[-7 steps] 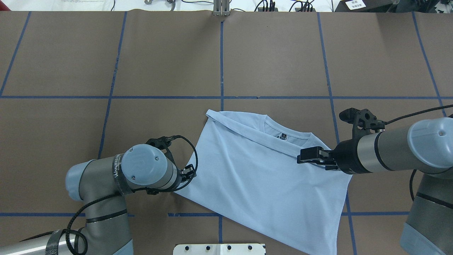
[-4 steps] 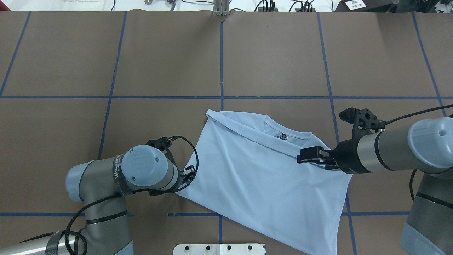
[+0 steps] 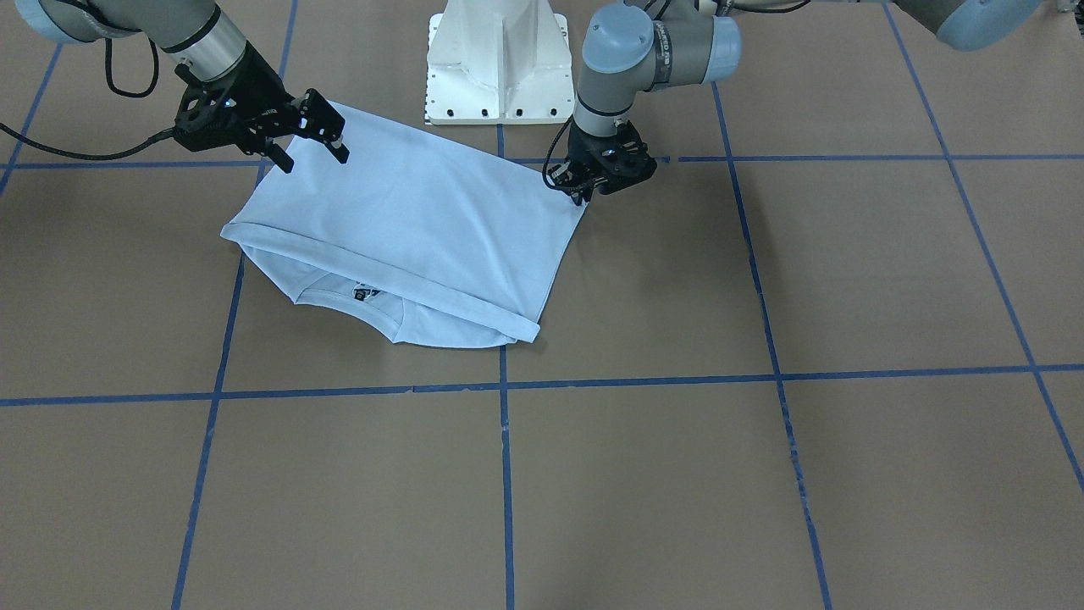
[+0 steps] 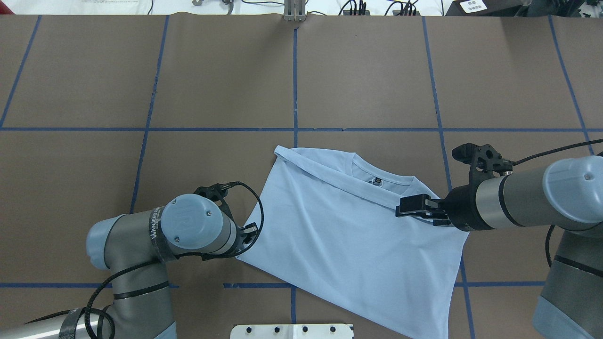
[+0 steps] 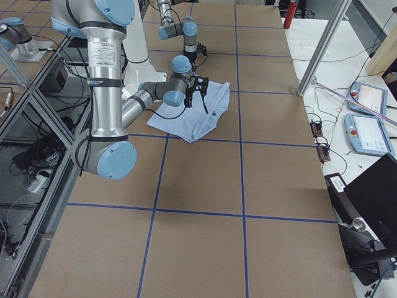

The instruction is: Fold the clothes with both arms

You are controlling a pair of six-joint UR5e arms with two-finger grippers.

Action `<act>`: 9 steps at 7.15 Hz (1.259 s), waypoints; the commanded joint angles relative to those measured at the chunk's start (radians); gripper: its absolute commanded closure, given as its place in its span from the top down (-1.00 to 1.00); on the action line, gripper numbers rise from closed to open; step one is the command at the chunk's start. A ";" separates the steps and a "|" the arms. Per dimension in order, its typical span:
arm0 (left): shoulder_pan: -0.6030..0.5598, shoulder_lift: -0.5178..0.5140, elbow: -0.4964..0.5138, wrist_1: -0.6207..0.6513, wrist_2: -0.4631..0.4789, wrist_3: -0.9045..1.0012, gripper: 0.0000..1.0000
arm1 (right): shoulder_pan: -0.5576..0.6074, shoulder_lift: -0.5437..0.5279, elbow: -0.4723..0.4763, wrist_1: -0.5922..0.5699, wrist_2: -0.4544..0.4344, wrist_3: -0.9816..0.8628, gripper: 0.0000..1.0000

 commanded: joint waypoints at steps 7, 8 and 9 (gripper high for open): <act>-0.150 -0.035 0.004 0.091 0.104 0.098 -1.00 | 0.008 0.002 -0.023 0.000 -0.020 0.003 1.00; -0.191 -0.087 0.081 0.073 0.118 0.137 -1.00 | 0.014 0.003 -0.028 0.000 -0.020 0.003 1.00; -0.240 -0.162 0.197 0.039 0.135 0.196 -1.00 | 0.017 0.003 -0.032 0.000 -0.020 0.003 1.00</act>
